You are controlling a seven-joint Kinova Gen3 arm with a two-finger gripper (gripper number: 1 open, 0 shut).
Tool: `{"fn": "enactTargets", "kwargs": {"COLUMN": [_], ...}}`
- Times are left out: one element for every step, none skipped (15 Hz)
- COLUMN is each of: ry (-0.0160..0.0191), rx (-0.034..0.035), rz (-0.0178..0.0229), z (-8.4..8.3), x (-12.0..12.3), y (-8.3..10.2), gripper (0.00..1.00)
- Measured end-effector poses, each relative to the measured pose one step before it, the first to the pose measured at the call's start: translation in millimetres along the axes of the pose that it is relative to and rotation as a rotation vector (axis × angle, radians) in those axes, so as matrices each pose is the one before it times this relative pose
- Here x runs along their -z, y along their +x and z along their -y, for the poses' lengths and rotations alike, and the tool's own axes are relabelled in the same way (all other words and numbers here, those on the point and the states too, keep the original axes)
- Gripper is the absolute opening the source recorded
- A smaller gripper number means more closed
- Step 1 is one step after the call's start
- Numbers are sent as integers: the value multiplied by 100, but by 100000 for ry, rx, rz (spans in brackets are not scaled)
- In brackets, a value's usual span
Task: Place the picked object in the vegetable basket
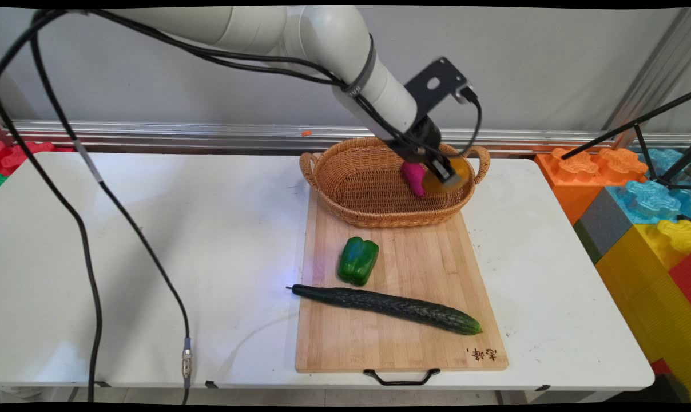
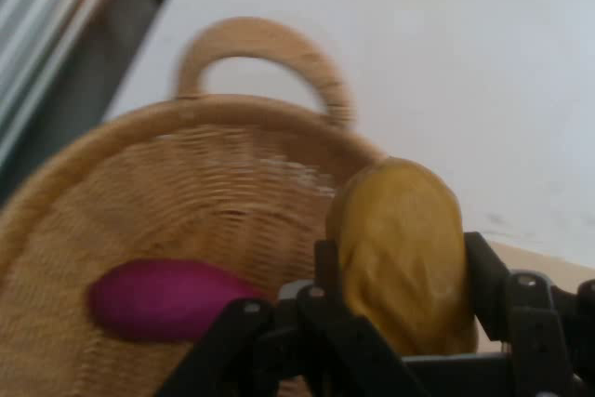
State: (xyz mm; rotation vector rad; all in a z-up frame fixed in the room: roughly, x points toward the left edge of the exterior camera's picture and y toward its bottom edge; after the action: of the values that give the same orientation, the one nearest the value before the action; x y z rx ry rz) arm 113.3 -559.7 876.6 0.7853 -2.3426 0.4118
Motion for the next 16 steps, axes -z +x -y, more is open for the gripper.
{"fn": "enactTargets", "kwargs": {"ry": [1654, 1978, 2410, 1839, 1910, 1500, 1662, 1638, 1297, 1540, 822, 907, 537, 236, 68, -334], "rx": [1347, 1438, 1529, 1131, 1260, 1001, 709, 466, 334, 413, 178, 80, -60, -256, -235, -149], "rz": [473, 846, 1323, 1282, 1482, 1319, 1326, 1179, 898, 1058, 620, 872, 474, 422, 103, 114], "z": [744, 886, 1096, 846, 934, 768, 855, 805, 622, 761, 413, 489, 341, 241, 132, 30], "x": [-209, -346, -467, -441, -515, -461, -584, -555, -455, -528, -312, -464, -222, -203, -72, 31], "y": [-136, -257, -474, -465, -538, -488, -471, -411, -291, -380, -199, -220, -152, -62, 36, 110], "gripper": [0, 0, 0, 0, 0, 0, 0, 0, 0, 0, 0, 0, 100, 100, 100, 100]}}
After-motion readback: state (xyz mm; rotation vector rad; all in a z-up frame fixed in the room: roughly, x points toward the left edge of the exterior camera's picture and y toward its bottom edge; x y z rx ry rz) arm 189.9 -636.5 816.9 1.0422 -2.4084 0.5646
